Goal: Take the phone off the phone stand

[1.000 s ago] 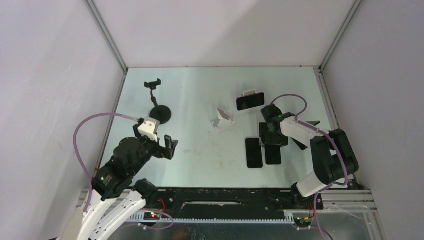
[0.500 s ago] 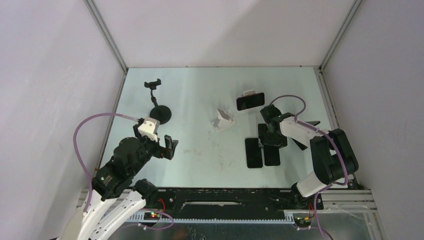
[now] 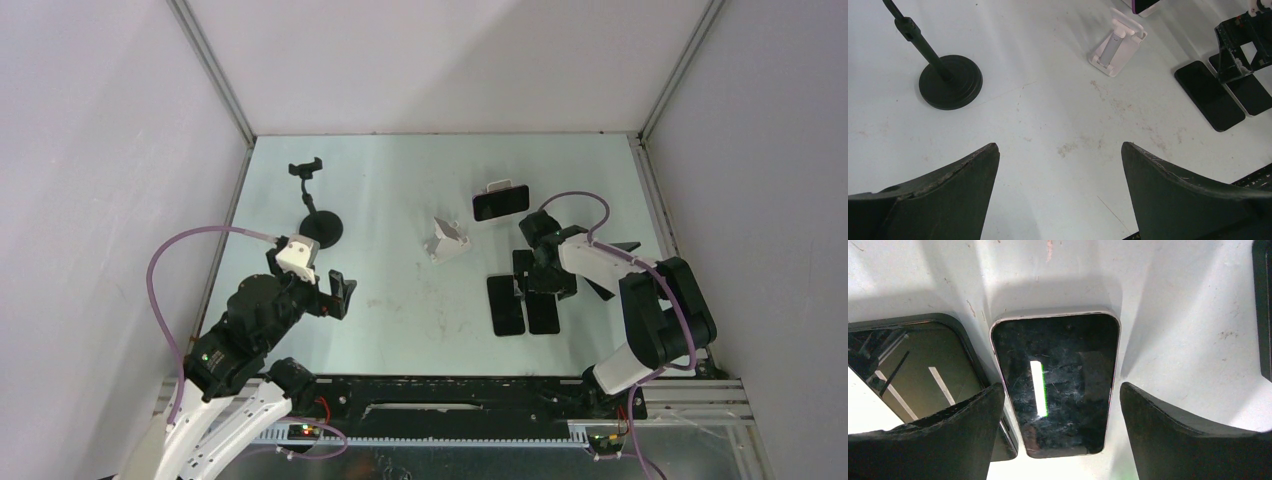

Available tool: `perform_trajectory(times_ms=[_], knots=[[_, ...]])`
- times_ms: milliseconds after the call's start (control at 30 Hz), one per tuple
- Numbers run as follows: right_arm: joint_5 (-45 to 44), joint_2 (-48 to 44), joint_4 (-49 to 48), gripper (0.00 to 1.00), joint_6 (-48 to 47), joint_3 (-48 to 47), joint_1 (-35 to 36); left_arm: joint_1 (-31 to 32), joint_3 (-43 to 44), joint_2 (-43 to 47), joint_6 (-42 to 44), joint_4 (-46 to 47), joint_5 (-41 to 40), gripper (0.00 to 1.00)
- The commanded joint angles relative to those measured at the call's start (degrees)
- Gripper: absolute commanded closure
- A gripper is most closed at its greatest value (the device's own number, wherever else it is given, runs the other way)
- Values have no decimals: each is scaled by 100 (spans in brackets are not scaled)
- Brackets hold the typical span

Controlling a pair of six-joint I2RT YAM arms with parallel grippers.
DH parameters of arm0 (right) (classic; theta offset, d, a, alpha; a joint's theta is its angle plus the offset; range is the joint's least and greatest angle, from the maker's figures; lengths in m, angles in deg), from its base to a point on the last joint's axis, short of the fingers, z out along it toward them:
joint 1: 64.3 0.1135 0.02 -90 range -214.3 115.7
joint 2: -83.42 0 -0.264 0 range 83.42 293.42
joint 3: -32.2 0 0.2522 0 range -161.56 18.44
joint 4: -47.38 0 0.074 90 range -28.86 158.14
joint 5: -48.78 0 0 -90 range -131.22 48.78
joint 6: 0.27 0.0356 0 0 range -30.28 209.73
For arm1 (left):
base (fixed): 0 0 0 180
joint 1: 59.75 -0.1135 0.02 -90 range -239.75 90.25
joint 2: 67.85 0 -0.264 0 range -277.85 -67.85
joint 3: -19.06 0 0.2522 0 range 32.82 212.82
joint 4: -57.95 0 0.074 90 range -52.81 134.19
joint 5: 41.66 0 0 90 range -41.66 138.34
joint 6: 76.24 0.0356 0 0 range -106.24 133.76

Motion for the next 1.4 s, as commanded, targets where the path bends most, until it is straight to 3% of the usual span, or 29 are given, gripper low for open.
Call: perform_trajectory(times_ms=[0,533,767,900,1167,1367], knots=[[-75,119,236,11,-30,28,66,22,-12,-19,112,165,46,0],[-73,-1068,494,11,-490,-564,8,17,-6,-24,113,173,46,0],[-293,-1913,-131,11,-910,-1059,69,22,-4,-12,107,172,31,0],[-64,-2129,-776,11,-1842,-1060,156,22,43,-124,35,125,-28,0],[505,-1614,-1497,11,-5132,-1062,864,39,572,-323,-611,-186,-604,0],[1122,-1201,-2235,10,-6507,-1051,1029,59,-18,-5,-883,325,-511,0]])
